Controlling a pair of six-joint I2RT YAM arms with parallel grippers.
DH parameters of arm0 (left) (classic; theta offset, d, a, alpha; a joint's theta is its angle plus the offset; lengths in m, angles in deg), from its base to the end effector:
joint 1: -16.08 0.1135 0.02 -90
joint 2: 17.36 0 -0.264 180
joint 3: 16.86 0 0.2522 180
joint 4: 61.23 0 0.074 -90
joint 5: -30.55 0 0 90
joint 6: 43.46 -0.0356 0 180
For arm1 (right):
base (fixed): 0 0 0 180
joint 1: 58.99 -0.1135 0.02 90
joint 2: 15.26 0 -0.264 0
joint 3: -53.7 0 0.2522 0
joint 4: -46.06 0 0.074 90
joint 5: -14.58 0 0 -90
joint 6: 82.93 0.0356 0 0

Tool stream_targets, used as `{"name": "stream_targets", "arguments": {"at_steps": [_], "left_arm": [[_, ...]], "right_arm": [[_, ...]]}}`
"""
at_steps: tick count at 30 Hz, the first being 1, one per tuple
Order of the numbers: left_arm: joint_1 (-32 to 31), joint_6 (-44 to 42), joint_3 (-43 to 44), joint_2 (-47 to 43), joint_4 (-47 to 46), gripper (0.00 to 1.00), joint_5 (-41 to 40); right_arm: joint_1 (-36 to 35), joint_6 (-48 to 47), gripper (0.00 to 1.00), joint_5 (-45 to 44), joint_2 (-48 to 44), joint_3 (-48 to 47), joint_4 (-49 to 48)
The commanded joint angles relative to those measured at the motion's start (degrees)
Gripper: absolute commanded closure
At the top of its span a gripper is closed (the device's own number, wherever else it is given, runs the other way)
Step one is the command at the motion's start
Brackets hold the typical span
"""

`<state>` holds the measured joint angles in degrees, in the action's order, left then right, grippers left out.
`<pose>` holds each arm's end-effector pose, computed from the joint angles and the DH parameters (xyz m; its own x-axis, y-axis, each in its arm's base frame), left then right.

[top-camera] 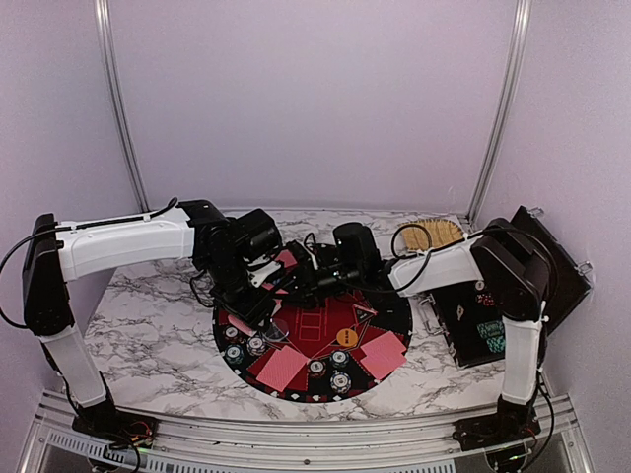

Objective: Distribute texas hold em gaming equipment
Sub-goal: Pick up the poker card from the face-down deck piles.

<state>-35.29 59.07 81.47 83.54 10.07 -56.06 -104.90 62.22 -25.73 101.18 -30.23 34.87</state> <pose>0.2183 -0.2765 0.2562 -0.7568 0.6001 -0.2589 0.6412 0.7586 -0.1157 0.2871 0.3354 0.1791 -0.9315 -0.1985 -0.3048 -0.3404 0.1800 0.9229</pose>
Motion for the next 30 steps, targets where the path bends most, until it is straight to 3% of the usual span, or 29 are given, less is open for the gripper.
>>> {"name": "stream_targets", "arguments": {"at_steps": [1, 19, 30], "left_arm": [[-0.16, -0.43, 1.23, -0.08, 1.51, 0.64, -0.62], [0.28, -0.12, 1.03, 0.65, 1.79, 0.64, -0.85], [0.40, -0.16, 1.21, 0.89, 1.88, 0.65, -0.72]], "right_arm": [[0.76, -1.01, 0.71, -0.90, -2.90, 0.75, 0.78], [0.94, -0.36, 0.78, -0.96, -5.71, 2.23, -0.03], [1.09, -0.04, 0.90, -0.78, -5.79, 2.85, -0.37]]}}
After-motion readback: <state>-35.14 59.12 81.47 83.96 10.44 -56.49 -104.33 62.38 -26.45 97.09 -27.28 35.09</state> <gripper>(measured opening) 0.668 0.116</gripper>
